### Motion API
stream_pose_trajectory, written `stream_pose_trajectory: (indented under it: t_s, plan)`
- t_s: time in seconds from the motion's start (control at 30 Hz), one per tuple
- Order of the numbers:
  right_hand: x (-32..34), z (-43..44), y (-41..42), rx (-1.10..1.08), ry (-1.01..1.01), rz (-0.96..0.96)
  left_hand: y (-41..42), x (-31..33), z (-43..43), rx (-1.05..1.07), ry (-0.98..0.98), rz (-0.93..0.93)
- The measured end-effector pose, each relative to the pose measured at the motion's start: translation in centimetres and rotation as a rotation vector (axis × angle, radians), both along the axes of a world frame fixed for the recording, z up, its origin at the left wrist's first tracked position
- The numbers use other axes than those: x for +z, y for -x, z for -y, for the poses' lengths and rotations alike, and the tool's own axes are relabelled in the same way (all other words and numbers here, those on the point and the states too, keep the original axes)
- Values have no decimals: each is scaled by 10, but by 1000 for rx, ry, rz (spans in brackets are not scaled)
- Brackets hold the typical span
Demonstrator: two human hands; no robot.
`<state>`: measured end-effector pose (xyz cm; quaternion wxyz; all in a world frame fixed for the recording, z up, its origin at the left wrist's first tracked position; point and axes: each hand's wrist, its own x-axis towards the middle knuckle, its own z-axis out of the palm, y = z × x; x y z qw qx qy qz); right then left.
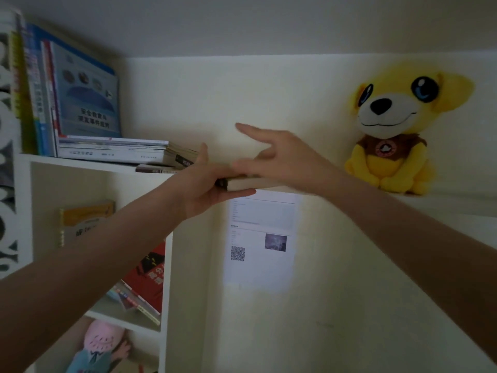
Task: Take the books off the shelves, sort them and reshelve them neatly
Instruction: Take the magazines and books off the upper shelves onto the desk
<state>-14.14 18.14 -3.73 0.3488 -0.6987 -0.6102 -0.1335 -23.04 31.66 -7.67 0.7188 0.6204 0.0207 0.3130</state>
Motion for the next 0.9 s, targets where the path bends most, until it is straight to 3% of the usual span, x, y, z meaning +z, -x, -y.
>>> stream_pose_trajectory:
  t_s: [0.07,0.3,0.47,0.6,0.77,0.9]
  plan:
    - [10,6,-15,61,-46,-129,4,-1,-3,17,19,16]
    - [-11,9,-47,6,57,-160,44,-10,-7,19,-68,-68]
    - [-29,14,-42,68,0,-279,67,-35,-13,-21,-115,-60]
    - [-61,20,-29,61,-57,-202,72,-65,-10,-93,-143,-46]
    - [-109,29,-20,139,-233,-379,67,-96,-10,-142,-172,-11]
    - [-124,39,-27,254,-163,-538,62,-113,-15,-194,-271,-56]
